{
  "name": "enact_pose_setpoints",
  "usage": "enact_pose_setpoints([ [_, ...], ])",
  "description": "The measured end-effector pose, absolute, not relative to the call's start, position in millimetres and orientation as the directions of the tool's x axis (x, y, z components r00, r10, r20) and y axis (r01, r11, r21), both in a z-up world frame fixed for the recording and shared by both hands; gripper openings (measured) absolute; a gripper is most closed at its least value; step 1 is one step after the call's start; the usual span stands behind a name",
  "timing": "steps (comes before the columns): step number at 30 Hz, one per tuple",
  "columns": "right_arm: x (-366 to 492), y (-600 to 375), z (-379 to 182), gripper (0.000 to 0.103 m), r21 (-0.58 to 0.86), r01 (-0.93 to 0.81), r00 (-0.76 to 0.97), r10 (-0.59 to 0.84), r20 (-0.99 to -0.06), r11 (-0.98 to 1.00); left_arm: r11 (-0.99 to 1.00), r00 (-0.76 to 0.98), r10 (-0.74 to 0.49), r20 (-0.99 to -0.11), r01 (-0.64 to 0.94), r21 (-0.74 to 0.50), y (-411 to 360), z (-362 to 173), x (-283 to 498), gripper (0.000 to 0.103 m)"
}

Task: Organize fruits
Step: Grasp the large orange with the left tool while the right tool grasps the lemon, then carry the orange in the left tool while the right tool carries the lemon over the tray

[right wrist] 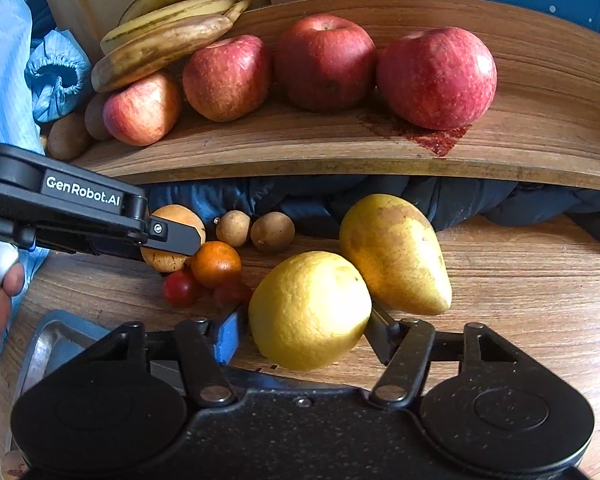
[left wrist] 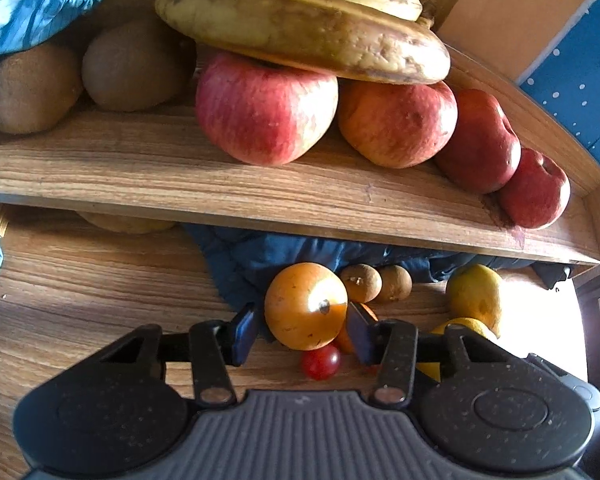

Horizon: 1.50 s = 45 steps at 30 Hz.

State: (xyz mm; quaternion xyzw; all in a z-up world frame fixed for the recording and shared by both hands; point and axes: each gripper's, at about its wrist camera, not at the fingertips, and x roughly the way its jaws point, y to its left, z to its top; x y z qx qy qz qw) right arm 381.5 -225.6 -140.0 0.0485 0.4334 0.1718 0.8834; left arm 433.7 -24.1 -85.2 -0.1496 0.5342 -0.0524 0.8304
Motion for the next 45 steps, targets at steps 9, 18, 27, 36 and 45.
enact_pose_setpoints([
  [9,381.2,-227.2,-139.1,0.061,0.241,-0.262,0.566,0.351,-0.746,0.934,0.950,0.445,-0.245,-0.862,-0.068,-0.305,-24.3,-82.7,429.8,0.047],
  [18,377.2,-226.7,-139.5,0.061,0.251,-0.271,0.560,0.364,-0.745,0.929,0.946,0.445,-0.243,-0.862,-0.088,-0.312,-22.0,-80.4,429.4,0.046],
  [27,366.3,-222.6,-135.4,0.060,0.258,-0.295,0.575,0.387,-0.721,0.920,0.948,0.460,-0.237,-0.856,-0.084,-0.308,-25.3,-73.0,414.9,0.045],
  [36,350.6,-217.2,-126.2,0.060,0.263,-0.318,0.585,0.407,-0.702,0.911,0.944,0.471,-0.247,-0.847,-0.082,-0.320,-27.9,-66.4,393.7,0.045],
  [45,331.2,-211.1,-119.4,0.060,0.263,-0.339,0.586,0.422,-0.692,0.903,0.945,0.472,-0.258,-0.843,-0.059,-0.323,-30.8,-61.4,374.7,0.045],
])
